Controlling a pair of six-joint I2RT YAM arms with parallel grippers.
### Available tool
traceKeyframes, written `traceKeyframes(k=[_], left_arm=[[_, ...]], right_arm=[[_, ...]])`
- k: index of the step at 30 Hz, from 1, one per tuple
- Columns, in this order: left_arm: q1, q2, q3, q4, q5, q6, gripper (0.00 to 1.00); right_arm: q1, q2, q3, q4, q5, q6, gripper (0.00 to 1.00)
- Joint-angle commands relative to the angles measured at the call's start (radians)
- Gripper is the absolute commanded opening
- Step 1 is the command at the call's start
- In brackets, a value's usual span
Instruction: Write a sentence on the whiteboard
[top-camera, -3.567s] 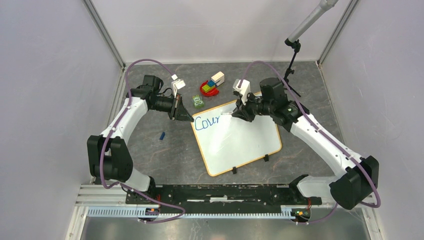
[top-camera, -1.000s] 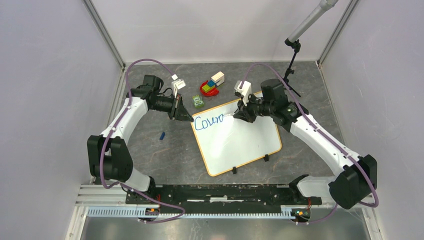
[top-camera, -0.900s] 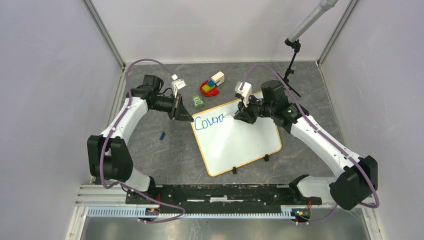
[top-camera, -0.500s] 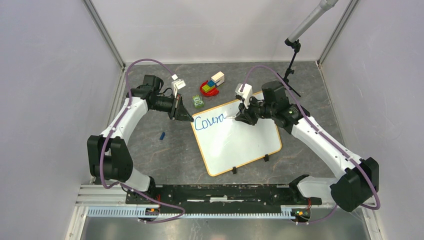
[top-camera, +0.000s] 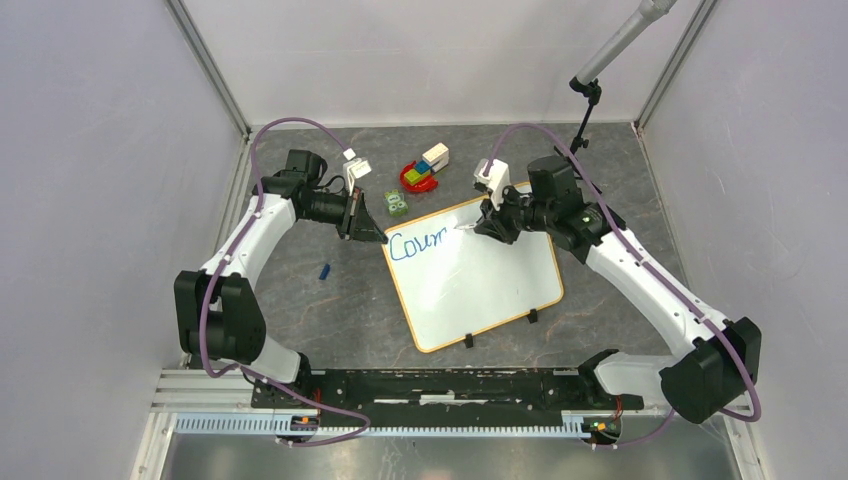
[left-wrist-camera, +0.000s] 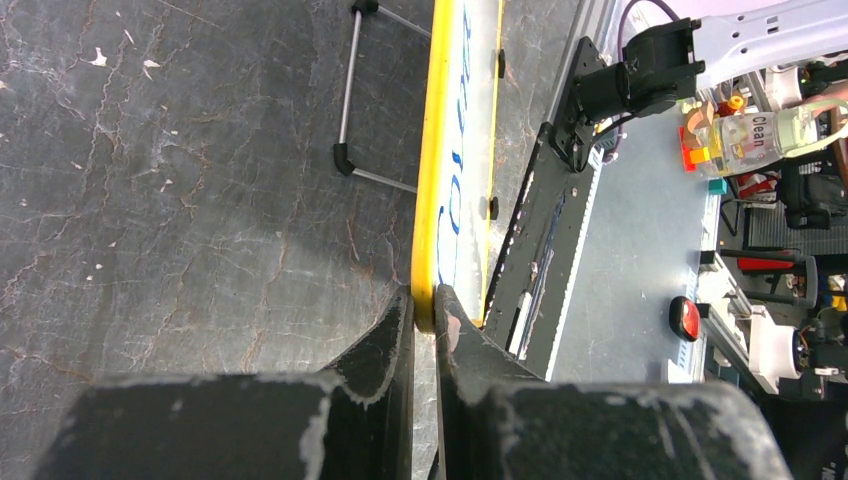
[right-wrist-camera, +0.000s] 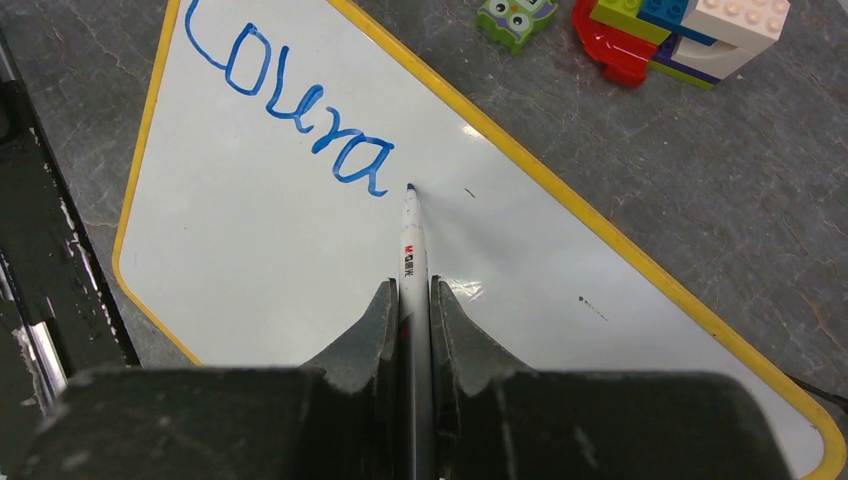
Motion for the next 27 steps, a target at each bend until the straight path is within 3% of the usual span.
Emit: traceKeyframes(k=[1,18,27], left_arm=[[-0.034,0.010,0.012,-0.001,0.003,0.000,0.02],[-0.034,0.014,0.014,-0.002,0.003,0.001,0.02],[-0.034,0.016,0.008,-0.002,-0.003,0.001,0.02]], right_arm=[[-0.008,-0.005,0.044,0.011,0.027,0.002,0.00],[-0.005,0.045,0.053,0.045,0.007,0.023,0.00],[0.009,0.022,-0.024,0.045,-0.001,0.011,0.00]])
